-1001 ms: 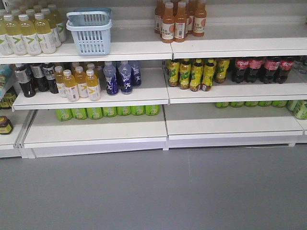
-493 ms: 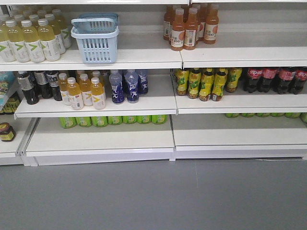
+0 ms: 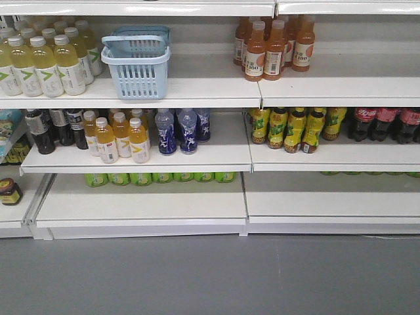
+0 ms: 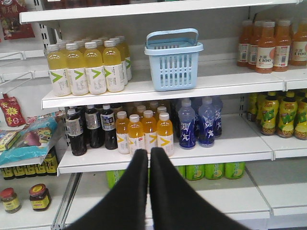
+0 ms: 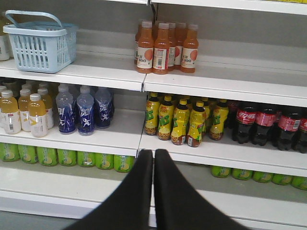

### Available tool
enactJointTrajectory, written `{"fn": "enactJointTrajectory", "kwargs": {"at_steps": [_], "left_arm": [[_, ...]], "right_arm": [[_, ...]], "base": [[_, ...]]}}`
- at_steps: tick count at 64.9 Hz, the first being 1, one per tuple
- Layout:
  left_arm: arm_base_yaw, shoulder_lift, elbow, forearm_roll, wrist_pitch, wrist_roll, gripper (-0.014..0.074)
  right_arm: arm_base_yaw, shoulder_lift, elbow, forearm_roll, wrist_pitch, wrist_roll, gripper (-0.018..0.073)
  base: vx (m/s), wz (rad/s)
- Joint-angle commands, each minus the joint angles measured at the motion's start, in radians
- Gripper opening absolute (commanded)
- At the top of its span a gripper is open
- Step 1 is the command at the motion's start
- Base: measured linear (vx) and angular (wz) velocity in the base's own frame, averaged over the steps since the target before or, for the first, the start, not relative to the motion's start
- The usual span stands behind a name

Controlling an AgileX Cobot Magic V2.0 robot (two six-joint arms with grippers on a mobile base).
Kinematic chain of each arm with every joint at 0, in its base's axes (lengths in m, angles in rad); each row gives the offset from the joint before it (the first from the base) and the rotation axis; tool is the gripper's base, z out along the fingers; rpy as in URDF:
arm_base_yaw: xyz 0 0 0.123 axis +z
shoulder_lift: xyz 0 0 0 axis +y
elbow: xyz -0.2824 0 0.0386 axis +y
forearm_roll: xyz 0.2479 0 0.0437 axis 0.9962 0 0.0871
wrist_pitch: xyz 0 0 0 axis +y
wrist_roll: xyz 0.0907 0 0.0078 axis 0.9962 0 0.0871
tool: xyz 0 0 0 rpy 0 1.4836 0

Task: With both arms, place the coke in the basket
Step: 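Drive the base toward the shelf holding the light-blue basket, then raise the left gripper toward the light-blue basket handle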

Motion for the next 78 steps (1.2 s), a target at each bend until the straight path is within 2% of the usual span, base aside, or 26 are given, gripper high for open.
{"fn": "enactJointTrajectory", "kwargs": {"at_steps": [1, 78], "left_arm": [[-0.003, 0.010, -0.033, -0.007, -0.067, -0.009, -0.0006], [-0.003, 0.010, -0.033, -0.007, -0.067, -0.009, -0.0006]], "right_arm": [[0.000, -0.013, 0.007, -0.001, -0.075, -0.004, -0.0002], [0.000, -0.013, 0.007, -0.001, -0.073, -0.004, -0.0002]], "base": [[0.17, 0.01], [0.15, -0.01]]}}
